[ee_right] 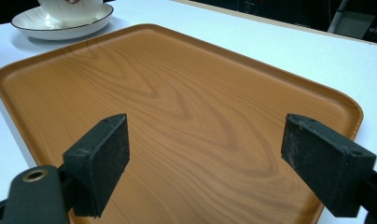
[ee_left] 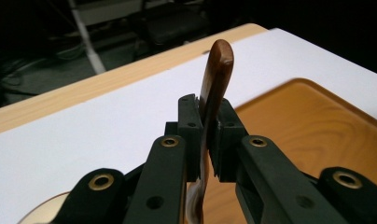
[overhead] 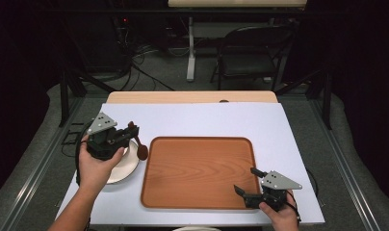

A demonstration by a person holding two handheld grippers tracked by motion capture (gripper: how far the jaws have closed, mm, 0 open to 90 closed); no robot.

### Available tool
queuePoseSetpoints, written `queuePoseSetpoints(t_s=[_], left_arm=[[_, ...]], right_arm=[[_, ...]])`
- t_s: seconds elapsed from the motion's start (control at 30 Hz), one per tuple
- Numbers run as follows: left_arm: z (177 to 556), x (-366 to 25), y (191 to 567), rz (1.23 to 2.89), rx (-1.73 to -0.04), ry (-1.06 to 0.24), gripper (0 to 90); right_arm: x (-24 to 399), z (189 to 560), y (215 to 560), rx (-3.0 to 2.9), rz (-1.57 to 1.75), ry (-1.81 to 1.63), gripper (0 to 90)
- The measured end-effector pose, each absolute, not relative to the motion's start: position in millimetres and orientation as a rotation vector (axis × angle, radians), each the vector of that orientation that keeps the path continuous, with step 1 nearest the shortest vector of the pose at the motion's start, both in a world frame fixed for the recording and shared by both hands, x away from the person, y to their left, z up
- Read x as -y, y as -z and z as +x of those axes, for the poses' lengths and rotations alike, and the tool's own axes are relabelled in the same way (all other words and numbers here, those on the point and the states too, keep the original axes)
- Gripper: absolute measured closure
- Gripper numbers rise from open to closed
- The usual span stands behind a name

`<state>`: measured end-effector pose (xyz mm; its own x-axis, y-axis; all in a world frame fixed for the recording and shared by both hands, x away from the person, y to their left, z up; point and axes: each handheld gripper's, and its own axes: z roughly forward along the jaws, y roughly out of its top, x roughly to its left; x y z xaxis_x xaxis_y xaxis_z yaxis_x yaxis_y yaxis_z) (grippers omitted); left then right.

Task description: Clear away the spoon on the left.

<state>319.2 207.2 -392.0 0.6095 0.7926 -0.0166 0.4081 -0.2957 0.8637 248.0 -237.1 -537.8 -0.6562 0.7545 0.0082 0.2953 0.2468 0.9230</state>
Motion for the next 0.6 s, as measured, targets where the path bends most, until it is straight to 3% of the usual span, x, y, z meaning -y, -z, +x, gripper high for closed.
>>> queuePoseSetpoints(t_s=[0.6], left_arm=[[315.3,-181.4,419.0,2.041,-0.867,-0.350,84.2]], right_arm=[[237.6,247.7,537.4,-2.087,0.953,-1.393,15.0]])
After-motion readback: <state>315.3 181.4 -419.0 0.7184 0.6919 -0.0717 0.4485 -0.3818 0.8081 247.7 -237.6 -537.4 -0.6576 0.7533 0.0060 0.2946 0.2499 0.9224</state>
